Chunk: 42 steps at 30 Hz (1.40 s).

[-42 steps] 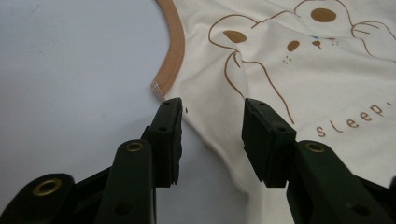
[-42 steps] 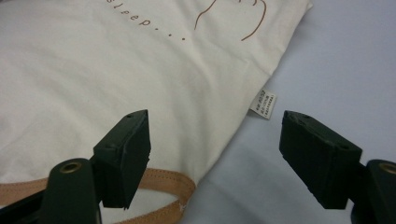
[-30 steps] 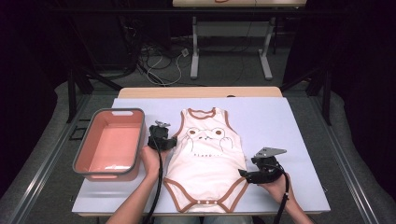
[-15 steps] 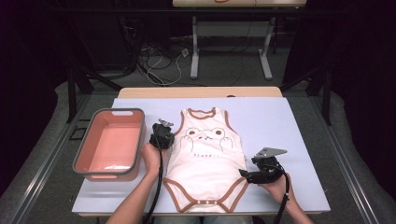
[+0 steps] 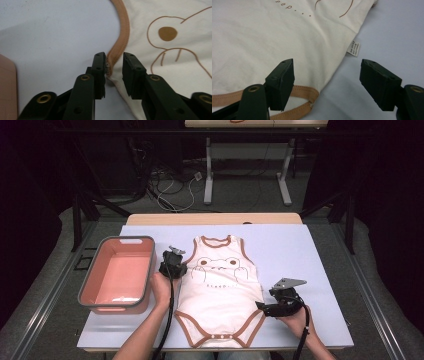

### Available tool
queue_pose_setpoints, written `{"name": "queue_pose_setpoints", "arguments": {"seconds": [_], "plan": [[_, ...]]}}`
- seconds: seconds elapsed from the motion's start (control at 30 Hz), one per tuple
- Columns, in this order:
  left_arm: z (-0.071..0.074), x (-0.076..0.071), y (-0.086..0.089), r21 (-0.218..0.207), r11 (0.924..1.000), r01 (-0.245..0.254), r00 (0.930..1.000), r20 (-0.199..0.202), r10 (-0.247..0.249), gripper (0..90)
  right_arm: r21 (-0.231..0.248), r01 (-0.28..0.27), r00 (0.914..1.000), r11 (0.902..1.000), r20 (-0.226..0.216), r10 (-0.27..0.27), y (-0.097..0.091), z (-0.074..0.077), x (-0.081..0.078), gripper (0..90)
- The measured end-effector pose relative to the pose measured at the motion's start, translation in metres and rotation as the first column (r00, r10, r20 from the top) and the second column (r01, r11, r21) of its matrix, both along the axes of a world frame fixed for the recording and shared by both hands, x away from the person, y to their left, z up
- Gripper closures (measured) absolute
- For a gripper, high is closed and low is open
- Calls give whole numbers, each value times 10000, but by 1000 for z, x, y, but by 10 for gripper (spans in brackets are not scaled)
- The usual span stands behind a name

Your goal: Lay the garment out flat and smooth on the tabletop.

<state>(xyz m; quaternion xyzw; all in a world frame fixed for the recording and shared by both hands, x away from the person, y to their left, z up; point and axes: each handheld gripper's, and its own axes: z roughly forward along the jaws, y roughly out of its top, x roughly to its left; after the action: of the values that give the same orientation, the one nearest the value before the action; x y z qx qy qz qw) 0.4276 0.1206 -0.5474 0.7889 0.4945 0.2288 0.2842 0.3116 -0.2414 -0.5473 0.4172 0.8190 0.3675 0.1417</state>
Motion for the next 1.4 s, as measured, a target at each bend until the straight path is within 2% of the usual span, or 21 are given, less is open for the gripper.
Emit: {"name": "queue_pose_setpoints", "arguments": {"seconds": [0.13,0.2,0.27,0.37,0.53,0.57,0.67,0.77,0.8,0.83,0.9,0.97,1.0,1.07,1.13,1.23,1.4], "plan": [[5,-15,-3,-337,9991,245,9997,-11,-245,545,75,121,9999,9999,-34,-121,-3,0,-1,285],[6,-22,-4,-498,9974,513,9985,-174,-522,484,117,193,9998,9997,-77,-192,-3,1,0,283],[6,-30,-5,-551,9952,811,9965,-161,-821,446,151,184,9998,9997,-82,-182,-3,1,0,299],[4,-44,-6,-763,9898,1200,9920,-302,-1226,396,150,82,10000,9999,40,-83,-2,1,1,348],[4,-61,-3,-949,9808,1702,9846,-244,-1732,333,235,-100,9998,9997,158,96,1,1,4,424],[5,-63,-2,-1030,9784,1790,9826,-314,-1830,322,184,-54,10000,9998,27,54,1,2,5,435],[6,-73,1,-1261,9733,1916,9798,-326,-1971,276,280,60,9997,9996,218,-66,3,4,10,452],[8,-85,4,-1303,9675,2169,9743,-331,-2229,241,345,139,9995,9993,276,-148,3,6,17,471],[9,-88,5,-1360,9626,2344,9698,-364,-2413,223,390,171,9992,9991,358,-185,3,6,21,480],[9,-92,6,-1359,9609,2413,9684,-301,-2475,196,382,239,9991,9990,346,-253,3,6,23,494],[11,-99,7,-1097,9573,2676,9623,-204,-2714,194,364,334,9984,9988,448,-350,4,6,29,513],[12,-102,8,-1117,9564,2698,9620,-129,-2729,176,415,470,9977,9980,479,-490,5,5,34,527],[15,-106,10,-1162,9512,2860,9574,-73,-2887,172,406,488,9972,9980,552,-510,6,5,38,538],[14,-111,12,-1249,9480,2928,9551,-87,-2962,160,509,680,9959,9964,567,-709,7,6,44,547],[12,-116,12,-1163,9449,3061,9507,-140,-3097,157,541,862,9941,9948,618,-895,9,8,51,567],[11,-122,12,-1005,9356,3385,9395,-194,-3420,165,610,1038,9914,9927,736,-1082,11,7,64,598],[12,-126,13,-1119,9326,3430,9378,-151,-3467,170,570,1442,9856,9879,804,-1485,14,3,85,660]]}}
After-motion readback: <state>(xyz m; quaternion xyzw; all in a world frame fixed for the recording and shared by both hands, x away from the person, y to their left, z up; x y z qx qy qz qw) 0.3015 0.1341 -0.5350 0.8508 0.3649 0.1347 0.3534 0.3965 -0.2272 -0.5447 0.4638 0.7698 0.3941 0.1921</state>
